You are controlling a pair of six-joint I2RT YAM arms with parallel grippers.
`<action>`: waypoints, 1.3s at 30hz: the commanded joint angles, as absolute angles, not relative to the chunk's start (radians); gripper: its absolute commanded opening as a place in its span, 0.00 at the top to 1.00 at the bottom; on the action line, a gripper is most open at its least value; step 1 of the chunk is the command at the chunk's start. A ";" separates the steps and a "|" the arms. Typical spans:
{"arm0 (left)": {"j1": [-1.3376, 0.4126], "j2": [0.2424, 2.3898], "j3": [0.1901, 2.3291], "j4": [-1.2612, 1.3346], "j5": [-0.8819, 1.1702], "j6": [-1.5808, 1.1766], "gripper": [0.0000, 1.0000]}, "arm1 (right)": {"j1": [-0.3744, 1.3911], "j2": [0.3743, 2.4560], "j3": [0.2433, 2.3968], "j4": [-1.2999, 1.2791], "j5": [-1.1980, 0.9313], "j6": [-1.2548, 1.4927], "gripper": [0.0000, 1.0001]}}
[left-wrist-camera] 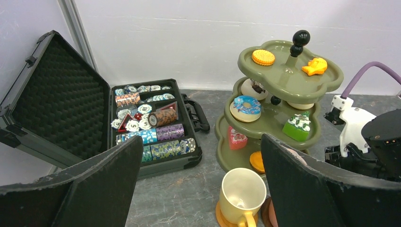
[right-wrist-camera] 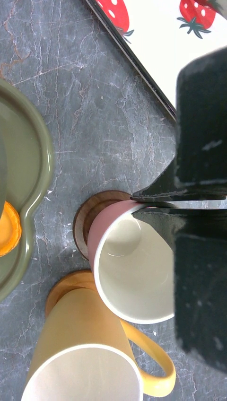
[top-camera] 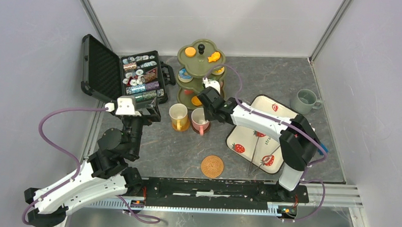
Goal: Serve the afternoon tea
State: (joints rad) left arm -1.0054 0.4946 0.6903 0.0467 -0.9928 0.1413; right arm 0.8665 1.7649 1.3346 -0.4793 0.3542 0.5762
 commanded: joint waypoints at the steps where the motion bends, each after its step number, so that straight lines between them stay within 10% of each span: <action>1: -1.001 0.495 0.695 0.061 -0.987 0.148 0.00 | 0.893 1.710 1.349 -0.410 0.426 0.652 1.00; 32: -1.001 0.504 0.699 0.051 -0.977 0.139 0.00 | 0.956 1.846 1.440 -0.604 0.579 0.911 1.00; 39: -1.001 0.506 0.700 0.049 -0.976 0.138 0.00 | 0.957 1.814 1.416 -0.557 0.558 0.881 0.75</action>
